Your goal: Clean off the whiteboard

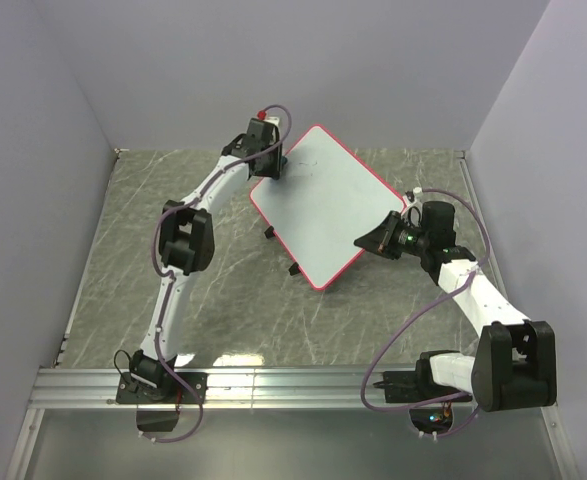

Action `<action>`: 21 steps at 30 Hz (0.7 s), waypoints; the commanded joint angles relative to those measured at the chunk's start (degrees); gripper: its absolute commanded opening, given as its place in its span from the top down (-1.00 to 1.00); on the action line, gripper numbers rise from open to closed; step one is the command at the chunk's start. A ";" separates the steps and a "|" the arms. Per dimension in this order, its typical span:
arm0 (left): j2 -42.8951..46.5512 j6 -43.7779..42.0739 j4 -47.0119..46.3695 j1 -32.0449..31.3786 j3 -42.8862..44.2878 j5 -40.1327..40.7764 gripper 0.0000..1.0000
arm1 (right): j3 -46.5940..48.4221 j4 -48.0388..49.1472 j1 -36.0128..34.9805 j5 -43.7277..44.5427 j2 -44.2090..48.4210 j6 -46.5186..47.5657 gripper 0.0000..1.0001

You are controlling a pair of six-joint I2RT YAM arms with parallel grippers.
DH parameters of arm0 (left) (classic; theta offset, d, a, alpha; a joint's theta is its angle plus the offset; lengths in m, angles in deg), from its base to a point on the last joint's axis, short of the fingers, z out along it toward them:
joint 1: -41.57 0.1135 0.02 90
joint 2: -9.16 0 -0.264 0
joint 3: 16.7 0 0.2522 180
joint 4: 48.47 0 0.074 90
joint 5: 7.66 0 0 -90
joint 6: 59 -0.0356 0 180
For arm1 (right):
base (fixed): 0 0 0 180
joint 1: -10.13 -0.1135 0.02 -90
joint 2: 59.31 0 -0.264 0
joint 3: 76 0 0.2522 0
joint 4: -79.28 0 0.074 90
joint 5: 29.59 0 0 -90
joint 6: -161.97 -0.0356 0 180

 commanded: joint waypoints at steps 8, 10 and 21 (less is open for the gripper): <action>-0.33 -11.85 4.23 -10.48 2.03 -13.45 1.00 | -0.20 -14.16 -5.29 -6.87 -2.58 9.65 1.00; 0.46 -13.87 5.01 -10.48 1.42 -15.66 0.99 | 0.24 -15.39 -5.29 -6.78 -2.58 10.26 1.00; 0.47 -11.52 6.78 -5.83 3.00 -18.32 0.99 | 2.79 -18.29 -5.55 -7.31 -3.90 11.84 1.00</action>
